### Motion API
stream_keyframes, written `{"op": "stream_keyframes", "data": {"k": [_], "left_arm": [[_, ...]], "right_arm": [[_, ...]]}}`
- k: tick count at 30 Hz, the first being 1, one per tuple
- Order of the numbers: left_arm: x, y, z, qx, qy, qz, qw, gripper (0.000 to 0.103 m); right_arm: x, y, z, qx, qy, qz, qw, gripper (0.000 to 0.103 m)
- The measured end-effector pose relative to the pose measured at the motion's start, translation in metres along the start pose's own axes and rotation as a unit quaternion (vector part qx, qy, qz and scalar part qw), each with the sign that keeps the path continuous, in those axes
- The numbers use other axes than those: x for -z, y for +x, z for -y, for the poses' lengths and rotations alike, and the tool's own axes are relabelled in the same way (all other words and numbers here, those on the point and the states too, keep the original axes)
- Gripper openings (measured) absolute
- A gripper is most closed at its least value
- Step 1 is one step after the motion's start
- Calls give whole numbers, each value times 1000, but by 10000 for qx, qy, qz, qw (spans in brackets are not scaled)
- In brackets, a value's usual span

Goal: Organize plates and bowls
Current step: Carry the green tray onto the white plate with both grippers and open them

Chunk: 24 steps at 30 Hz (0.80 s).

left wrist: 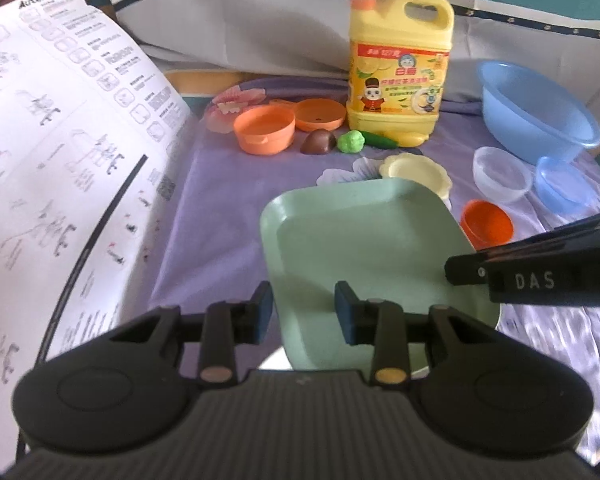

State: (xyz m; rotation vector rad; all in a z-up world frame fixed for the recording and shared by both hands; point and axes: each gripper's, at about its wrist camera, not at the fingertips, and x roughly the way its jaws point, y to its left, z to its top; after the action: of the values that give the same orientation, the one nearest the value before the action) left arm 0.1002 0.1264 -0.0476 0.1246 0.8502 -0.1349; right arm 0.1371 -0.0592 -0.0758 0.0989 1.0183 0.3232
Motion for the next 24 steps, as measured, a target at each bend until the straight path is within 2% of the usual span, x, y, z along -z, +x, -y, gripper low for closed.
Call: {"op": "stream_keyframes", "data": {"k": [11,17,24], "left_arm": [[50,-39,-8,10,165,-43,9999,33],[71,-36,-10,56,296,-198,9994,33],[85,-21,-15,133,305,-414,9986,33]], "right_arm": [[60,-28,-33,-27,-230,-130,9996,16],[87,-23,-43,43,-223,-291,9993,16],[98,-7,-50,168,-256,-482,9984,16]]}}
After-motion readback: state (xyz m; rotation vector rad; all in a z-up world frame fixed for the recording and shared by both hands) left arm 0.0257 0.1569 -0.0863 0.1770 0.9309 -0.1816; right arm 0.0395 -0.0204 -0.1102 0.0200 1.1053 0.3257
